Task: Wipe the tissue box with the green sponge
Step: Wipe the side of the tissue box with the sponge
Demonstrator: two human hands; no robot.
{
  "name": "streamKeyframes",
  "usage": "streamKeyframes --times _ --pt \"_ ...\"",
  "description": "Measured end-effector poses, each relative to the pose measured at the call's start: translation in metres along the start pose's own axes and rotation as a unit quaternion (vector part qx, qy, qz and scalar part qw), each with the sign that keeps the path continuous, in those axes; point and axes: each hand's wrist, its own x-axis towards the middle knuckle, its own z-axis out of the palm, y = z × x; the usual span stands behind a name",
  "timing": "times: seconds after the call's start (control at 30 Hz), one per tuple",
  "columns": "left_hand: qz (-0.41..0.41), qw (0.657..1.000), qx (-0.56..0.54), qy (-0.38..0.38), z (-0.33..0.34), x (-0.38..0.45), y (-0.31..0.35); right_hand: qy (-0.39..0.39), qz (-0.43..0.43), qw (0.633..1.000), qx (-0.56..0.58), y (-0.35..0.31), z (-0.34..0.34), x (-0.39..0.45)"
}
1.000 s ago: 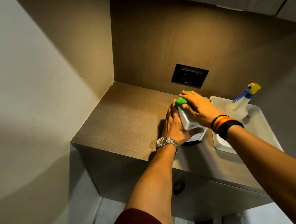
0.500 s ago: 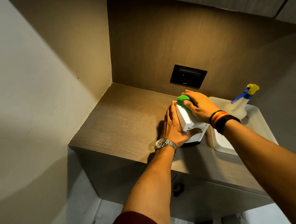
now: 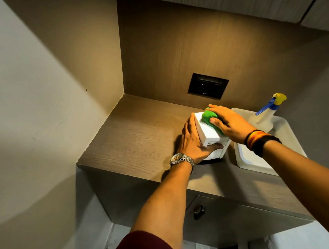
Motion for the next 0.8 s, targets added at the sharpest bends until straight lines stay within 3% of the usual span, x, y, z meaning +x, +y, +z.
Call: streamKeyframes --times 0.13,0.37,0.53,0.63,0.73,0.8 --pt "0.003 1.0 0.009 0.0 0.001 0.001 -0.004 0.014 0.018 1.0 -0.018 -0.016 0.005 0.025" --pt "0.039 0.999 -0.03 0.013 -0.009 0.0 -0.001 0.023 -0.109 0.993 0.043 -0.031 0.019 -0.035" --pt "0.01 0.998 0.007 -0.064 -0.026 0.006 0.001 0.047 -0.024 0.98 0.193 -0.024 0.012 -0.074" --pt "0.0 0.993 -0.007 -0.118 -0.05 0.017 -0.004 0.154 0.045 0.914 0.372 -0.017 0.009 -0.085" --pt "0.023 0.985 0.036 -0.166 -0.075 0.032 -0.005 0.221 0.153 0.786 0.557 -0.005 0.016 -0.09" --pt "0.034 0.976 0.091 -0.196 -0.088 0.039 -0.001 0.234 0.221 0.715 0.621 0.002 0.028 -0.091"
